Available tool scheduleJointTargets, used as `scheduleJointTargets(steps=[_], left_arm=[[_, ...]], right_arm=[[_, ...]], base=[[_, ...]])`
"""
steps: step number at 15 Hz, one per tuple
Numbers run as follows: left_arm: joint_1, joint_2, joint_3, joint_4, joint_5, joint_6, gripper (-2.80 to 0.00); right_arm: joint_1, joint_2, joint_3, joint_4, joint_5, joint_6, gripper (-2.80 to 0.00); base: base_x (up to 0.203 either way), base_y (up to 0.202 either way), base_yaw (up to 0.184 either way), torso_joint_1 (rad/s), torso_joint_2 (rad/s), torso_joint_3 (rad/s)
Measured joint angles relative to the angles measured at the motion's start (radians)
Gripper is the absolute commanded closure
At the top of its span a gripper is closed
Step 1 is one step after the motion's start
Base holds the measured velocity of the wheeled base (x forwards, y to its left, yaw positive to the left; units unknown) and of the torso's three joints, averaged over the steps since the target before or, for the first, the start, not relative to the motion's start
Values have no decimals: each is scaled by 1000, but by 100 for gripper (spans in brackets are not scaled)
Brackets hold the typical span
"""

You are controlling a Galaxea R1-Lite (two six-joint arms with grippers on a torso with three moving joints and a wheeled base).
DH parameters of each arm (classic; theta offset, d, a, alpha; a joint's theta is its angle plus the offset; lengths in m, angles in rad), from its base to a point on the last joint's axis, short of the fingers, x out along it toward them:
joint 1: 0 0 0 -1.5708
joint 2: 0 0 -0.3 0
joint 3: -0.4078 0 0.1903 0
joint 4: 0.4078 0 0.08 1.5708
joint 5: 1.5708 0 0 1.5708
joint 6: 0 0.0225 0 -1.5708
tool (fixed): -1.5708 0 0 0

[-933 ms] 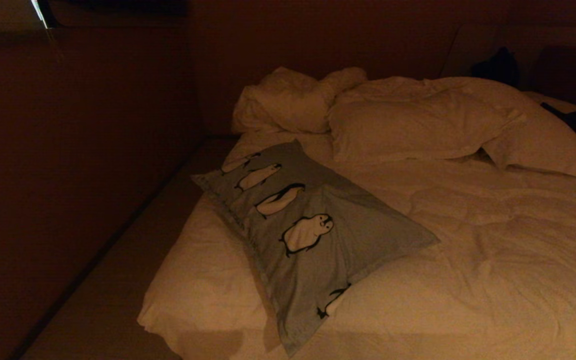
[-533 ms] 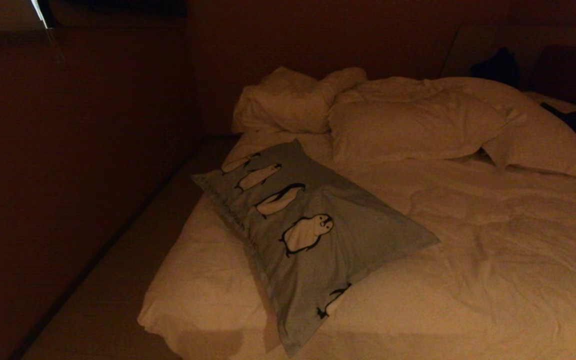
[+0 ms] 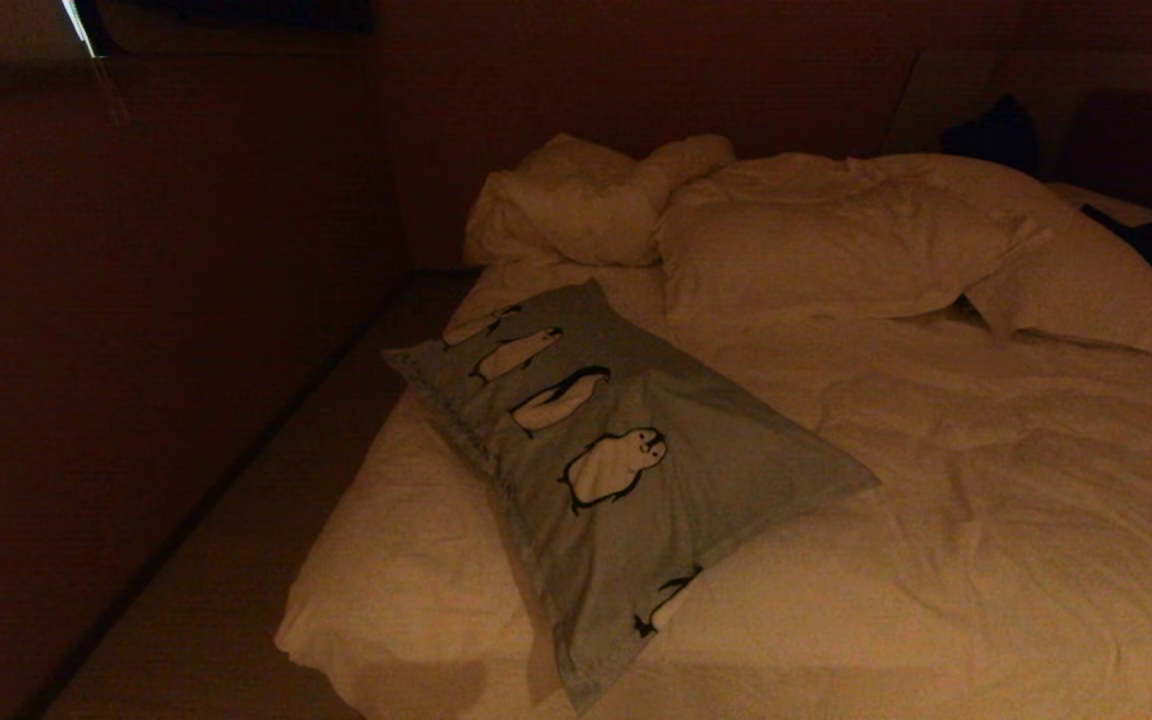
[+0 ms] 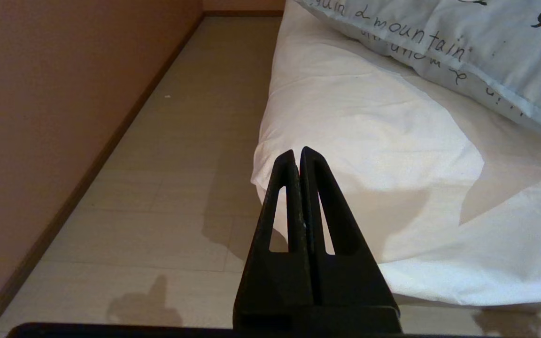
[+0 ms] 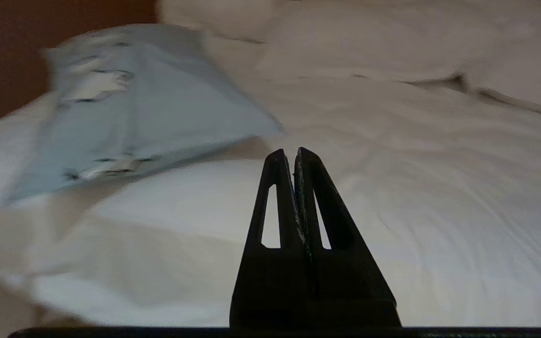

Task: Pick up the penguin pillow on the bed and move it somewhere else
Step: Pick up the pillow

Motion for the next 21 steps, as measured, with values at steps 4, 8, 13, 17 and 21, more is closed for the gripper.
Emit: scheduleJointTargets(steps=[4,8,13,17,21], left_arm=[[0,0,0,0,-1,0,0],[0,0,0,0,-1,0,0],[0,0,0,0,0,0,0],[0,0,0,0,0,0,0],[0,0,0,0,0,0,0]], right_arm=[[3,284,-132,-2,65,3,0],[11,622,-241,-77,105,29,0],[73,977,-463,-212,115,113,0],[157,1241,-639,-263,109,156,0],[239,1490,-811,-269,91,167,0]], base=[[0,0,0,0,0,0],[0,0,0,0,0,0],[0,0,0,0,0,0],[0,0,0,0,0,0],[0,0,0,0,0,0]])
